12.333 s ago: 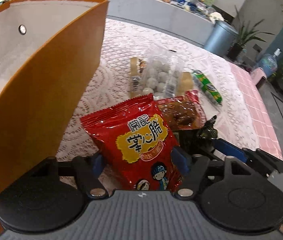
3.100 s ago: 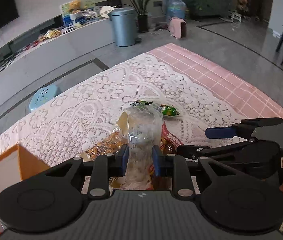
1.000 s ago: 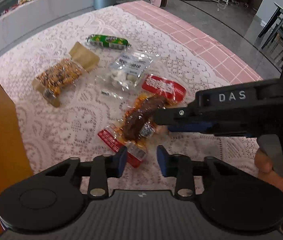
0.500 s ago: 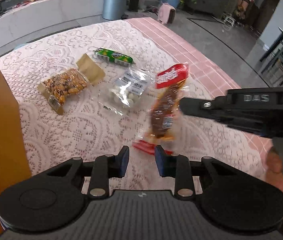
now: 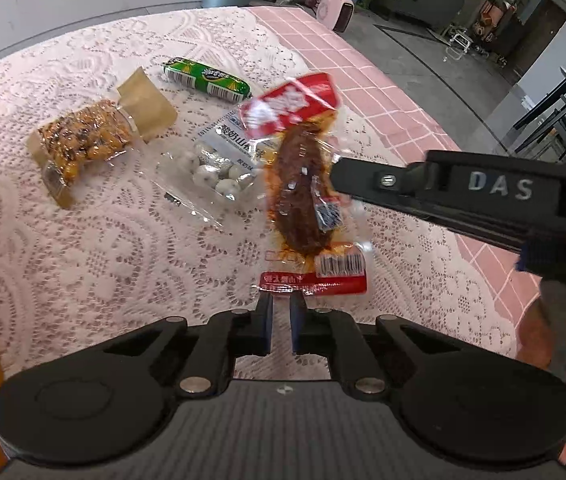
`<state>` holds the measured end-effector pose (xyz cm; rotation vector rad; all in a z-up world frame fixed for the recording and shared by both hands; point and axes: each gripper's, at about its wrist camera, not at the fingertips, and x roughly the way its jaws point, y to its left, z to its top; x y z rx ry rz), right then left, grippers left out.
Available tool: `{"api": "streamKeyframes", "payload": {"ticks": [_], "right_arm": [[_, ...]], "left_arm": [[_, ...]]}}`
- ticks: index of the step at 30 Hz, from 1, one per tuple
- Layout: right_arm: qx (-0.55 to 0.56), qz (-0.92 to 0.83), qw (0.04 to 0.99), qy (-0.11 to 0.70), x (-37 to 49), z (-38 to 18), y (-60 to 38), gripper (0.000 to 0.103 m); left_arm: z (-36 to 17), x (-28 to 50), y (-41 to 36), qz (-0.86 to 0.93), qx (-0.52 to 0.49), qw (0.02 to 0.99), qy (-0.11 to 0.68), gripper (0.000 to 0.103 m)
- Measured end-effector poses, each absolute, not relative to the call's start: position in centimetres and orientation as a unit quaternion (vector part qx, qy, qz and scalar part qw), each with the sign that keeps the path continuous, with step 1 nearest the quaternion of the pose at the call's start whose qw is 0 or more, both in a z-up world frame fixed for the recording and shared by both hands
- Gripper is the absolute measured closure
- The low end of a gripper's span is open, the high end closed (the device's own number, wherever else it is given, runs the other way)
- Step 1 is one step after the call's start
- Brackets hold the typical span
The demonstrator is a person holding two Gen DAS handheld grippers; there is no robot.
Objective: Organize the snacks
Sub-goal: 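Lift the brown red-label snack off the table with the right tool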
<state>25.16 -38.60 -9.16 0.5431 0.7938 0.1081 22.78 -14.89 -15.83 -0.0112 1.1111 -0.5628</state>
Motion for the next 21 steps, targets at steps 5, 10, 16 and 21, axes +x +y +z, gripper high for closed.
{"api": "streamKeyframes", "payload": {"ticks": [5, 10, 16, 21], "right_arm": [[0.250, 0.061, 0.886, 0.386, 26.2, -9.7, -37.8, 0.075], [0.246, 0.076, 0.882, 0.395, 26.9, -10.5, -37.2, 0.059], [0.191, 0.075, 0.893, 0.402, 27.8, -11.3, -35.5, 0.043], [0.124, 0.087, 0.904, 0.399, 28.5, -11.7, -33.7, 0.037]], "left_arm": [[-16.1, 23.1, -14.8, -0.269, -0.007, 0.810, 0.521, 0.095], [-16.1, 23.3, -14.9, -0.271, -0.004, 0.809, 0.522, 0.095], [-16.1, 23.6, -14.9, -0.269, -0.001, 0.810, 0.522, 0.095], [-16.1, 23.5, -14.8, -0.269, -0.003, 0.810, 0.522, 0.095]]}}
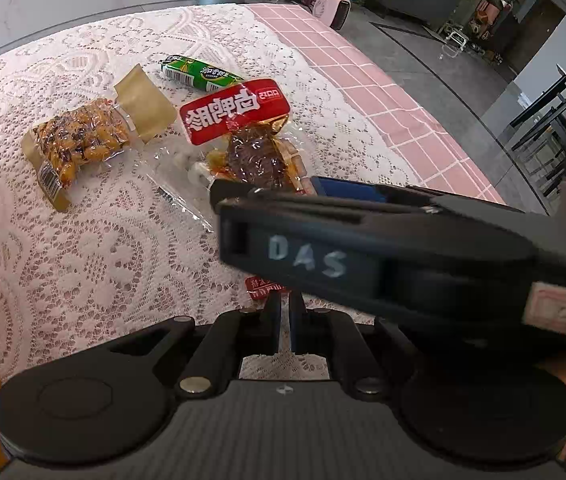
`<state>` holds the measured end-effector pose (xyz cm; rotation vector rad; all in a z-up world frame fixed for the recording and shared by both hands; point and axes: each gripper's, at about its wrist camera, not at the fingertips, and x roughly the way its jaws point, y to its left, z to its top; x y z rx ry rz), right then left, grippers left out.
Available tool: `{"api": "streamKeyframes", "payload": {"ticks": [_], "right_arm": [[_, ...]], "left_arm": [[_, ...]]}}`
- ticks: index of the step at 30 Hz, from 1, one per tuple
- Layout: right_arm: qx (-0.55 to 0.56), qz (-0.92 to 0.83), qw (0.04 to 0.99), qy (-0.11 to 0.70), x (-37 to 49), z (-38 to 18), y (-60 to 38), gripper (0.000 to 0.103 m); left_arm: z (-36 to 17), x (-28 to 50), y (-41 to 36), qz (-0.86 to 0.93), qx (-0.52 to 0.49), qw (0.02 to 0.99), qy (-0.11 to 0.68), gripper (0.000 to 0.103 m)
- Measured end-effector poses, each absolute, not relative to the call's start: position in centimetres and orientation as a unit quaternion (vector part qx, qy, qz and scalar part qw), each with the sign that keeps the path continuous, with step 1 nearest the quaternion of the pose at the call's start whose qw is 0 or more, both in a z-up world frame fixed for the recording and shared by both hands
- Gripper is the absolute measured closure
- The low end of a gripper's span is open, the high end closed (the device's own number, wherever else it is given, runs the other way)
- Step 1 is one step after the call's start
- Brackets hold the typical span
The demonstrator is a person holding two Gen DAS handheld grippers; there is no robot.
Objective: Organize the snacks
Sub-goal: 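Lift the brown red-label snack off the table with the right tool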
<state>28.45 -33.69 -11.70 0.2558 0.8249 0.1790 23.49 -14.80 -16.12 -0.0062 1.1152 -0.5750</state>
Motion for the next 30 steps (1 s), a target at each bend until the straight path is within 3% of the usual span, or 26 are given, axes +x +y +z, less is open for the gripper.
{"api": "streamKeyframes", "payload": {"ticks": [5, 8, 13, 19, 23, 30], "right_arm": [[0.114, 0.090, 0.901, 0.409, 29.1, -12.5, -33.6, 0.037], [0.093, 0.087, 0.902, 0.413, 29.3, -12.4, -33.2, 0.045], [0.077, 0.085, 0.902, 0.415, 29.0, -12.1, -33.1, 0.048], [0.116, 0.055, 0.908, 0.399, 28.3, -10.5, -35.1, 0.049], [0.130, 0.011, 0.911, 0.392, 28.3, -10.1, -36.9, 0.049], [0.181, -0.014, 0.893, 0.413, 28.7, -10.7, -39.3, 0.049]], "left_arm": [[-15.8, 23.4, -14.2, -0.262, 0.001, 0.812, 0.522, 0.095], [-15.3, 23.4, -13.5, -0.253, 0.008, 0.816, 0.520, 0.094], [-14.4, 23.3, -12.9, -0.243, 0.024, 0.824, 0.511, 0.091], [-12.8, 23.4, -13.0, -0.242, 0.057, 0.839, 0.483, 0.072], [-11.9, 24.1, -13.8, -0.250, 0.084, 0.849, 0.458, 0.046], [-11.7, 25.8, -16.7, -0.279, 0.172, 0.852, 0.409, 0.026]]}}
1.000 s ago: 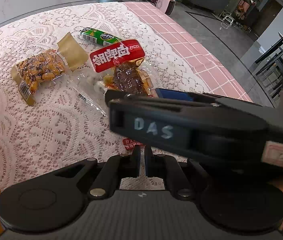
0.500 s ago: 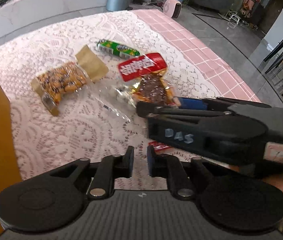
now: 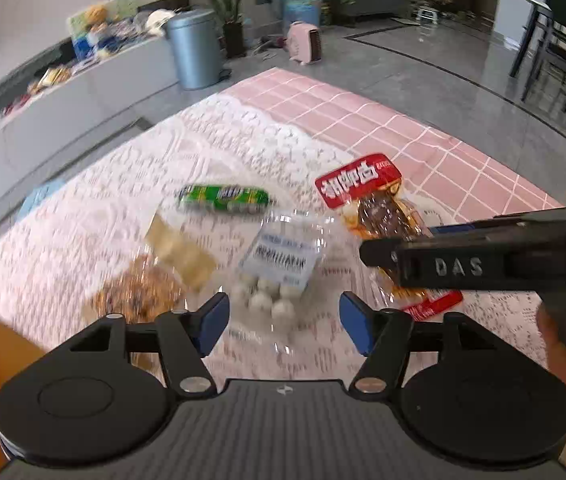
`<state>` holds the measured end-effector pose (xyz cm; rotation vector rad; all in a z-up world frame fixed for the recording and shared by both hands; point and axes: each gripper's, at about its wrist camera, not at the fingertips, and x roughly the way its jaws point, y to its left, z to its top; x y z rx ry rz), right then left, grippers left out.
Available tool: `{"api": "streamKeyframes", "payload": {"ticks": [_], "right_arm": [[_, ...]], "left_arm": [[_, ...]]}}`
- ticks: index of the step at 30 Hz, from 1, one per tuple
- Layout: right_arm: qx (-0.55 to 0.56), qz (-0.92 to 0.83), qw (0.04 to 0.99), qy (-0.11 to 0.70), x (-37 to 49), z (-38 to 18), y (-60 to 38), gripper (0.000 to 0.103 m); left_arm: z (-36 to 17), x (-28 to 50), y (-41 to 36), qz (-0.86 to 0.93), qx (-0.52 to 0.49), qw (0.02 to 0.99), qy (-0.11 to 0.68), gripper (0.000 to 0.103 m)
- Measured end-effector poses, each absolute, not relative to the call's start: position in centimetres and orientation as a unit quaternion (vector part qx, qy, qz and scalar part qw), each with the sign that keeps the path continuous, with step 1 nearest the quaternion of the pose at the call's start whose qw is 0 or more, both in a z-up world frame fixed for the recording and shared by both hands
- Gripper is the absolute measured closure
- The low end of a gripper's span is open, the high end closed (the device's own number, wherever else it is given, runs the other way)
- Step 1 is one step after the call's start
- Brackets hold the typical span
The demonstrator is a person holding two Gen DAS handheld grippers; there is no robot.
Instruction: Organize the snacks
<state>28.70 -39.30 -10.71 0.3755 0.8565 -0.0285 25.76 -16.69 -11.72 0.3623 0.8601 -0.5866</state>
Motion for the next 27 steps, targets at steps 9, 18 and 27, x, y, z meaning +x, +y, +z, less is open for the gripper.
{"api": "streamKeyframes", "payload": {"ticks": [9, 18, 27], "right_arm": [[0.196, -0.012, 0.890, 0.412, 28.5, -10.6, -40.2, 0.049], [0.214, -0.007, 0.877, 0.431, 28.7, -11.4, -40.7, 0.049], [0.220, -0.005, 0.874, 0.434, 28.3, -11.7, -40.9, 0.049]], "left_arm": [[-13.7, 28.8, -19.4, -0.326, 0.243, 0.812, 0.419, 0.023], [-15.7, 31.7, -19.9, -0.326, 0.260, 0.782, 0.464, 0.021], [-15.9, 32.3, -19.1, -0.305, 0.200, 0.790, 0.492, 0.025]]}}
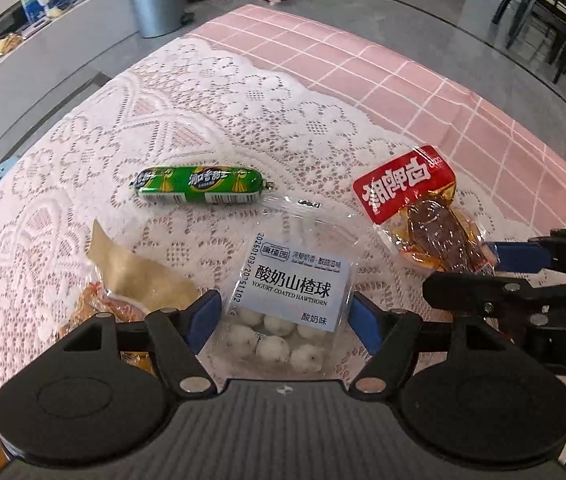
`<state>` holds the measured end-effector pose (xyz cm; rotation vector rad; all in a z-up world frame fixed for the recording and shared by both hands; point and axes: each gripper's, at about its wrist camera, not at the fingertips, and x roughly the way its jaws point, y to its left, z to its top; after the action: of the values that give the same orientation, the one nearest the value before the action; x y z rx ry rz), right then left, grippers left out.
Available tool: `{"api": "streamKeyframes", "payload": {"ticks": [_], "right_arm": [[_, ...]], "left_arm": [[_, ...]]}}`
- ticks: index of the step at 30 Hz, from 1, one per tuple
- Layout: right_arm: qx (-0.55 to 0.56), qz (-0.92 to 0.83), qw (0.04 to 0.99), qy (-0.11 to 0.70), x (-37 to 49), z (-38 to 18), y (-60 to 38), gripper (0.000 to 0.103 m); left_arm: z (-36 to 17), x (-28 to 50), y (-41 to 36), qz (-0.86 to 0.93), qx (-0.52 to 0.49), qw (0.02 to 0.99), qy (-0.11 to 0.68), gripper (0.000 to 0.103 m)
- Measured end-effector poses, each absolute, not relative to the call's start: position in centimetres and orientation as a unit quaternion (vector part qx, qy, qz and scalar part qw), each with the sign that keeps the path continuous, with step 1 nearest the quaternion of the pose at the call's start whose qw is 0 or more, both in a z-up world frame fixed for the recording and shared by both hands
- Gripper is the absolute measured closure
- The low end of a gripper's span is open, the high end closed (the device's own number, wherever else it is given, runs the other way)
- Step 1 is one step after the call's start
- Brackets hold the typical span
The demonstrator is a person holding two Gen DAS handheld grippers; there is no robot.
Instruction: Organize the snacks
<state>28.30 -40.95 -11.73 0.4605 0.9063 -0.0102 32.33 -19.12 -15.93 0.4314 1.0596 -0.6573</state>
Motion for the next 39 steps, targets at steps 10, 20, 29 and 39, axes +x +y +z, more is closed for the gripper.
{"api": "streamKeyframes", "payload": {"ticks": [10, 20, 29, 39], "right_arm": [[0.233, 0.002, 0.874, 0.425, 26.9, -11.2, -41.3, 0.049], [0.222, 0.006, 0.886, 0.406, 24.6, -9.4, -41.1, 0.049], [0.216, 0.012, 0.897, 0.384, 20.9, -5.9, -40.8, 0.049], [0.166, 0.062, 0.923, 0.343, 17.4, -0.2, -35.4, 0.049]], "left_arm": [[-14.4, 30.8, -19.5, -0.254, 0.160, 0.805, 0.512, 0.035], [-11.0, 27.3, -18.5, -0.237, 0.141, 0.827, 0.491, 0.035], [-6.6, 23.0, -14.6, -0.223, 0.061, 0.855, 0.463, 0.035], [-0.8, 18.0, -7.5, -0.200, -0.009, 0.887, 0.415, 0.035]]}}
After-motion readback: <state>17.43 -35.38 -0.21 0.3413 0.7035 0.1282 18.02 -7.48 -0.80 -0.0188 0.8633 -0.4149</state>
